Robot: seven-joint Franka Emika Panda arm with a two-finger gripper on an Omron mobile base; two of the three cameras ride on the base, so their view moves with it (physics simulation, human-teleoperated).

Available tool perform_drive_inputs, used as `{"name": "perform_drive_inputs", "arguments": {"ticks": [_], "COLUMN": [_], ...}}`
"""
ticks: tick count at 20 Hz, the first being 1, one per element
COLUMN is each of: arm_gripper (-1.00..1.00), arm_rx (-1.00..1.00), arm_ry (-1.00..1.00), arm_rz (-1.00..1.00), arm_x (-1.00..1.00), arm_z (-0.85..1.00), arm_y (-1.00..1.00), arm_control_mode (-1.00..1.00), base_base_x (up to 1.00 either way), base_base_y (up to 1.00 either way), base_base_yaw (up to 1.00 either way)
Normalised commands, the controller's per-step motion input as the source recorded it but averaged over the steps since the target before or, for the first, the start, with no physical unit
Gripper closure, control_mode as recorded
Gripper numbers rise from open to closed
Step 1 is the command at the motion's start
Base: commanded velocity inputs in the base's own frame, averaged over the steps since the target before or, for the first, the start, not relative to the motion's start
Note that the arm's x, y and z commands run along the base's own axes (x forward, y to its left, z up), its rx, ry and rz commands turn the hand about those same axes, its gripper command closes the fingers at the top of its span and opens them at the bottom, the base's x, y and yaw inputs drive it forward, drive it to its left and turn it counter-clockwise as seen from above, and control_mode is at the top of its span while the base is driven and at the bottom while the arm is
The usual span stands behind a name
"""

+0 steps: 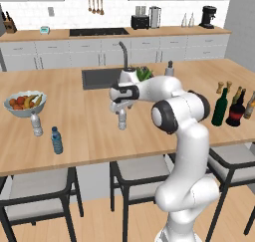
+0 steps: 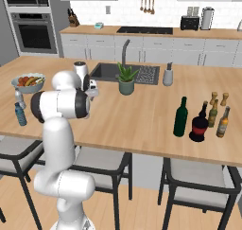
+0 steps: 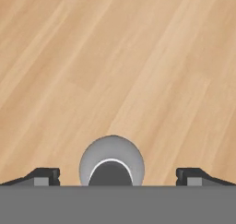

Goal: Move the plastic bottles in the middle to the plastics group, and the glass bottles in the middle to the glass group.

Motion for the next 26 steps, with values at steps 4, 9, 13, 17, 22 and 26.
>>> {"name": "perform_drive_inputs", "arguments": {"ticks": [4,9,13,17,22,26], "arm_gripper": [-1.0,-1.0,1.0,1.0,1.0,1.0], "arm_rx": [0.0,0.0,0.0,0.0,0.0,0.23], "arm_ry": [0.0,-0.03,-0.03,0.0,0.05,0.01], "arm_rz": [0.0,0.0,0.0,0.0,0.0,0.0], "arm_x": [0.02,0.12,0.03,0.0,-0.12,-0.69], "arm_z": [-0.18,-0.15,-0.14,-0.27,-0.28,0.26], "arm_y": [0.0,0.06,0.12,0.08,-0.05,-0.18], "arm_control_mode": [-1.0,-1.0,-1.0,-1.0,-1.0,-1.0], "base_base_x": [0.0,0.0,0.0,0.0,0.0,0.0], "base_base_y": [0.0,0.0,0.0,0.0,0.0,0.0], "base_base_yaw": [0.0,0.0,0.0,0.0,0.0,0.0]}}
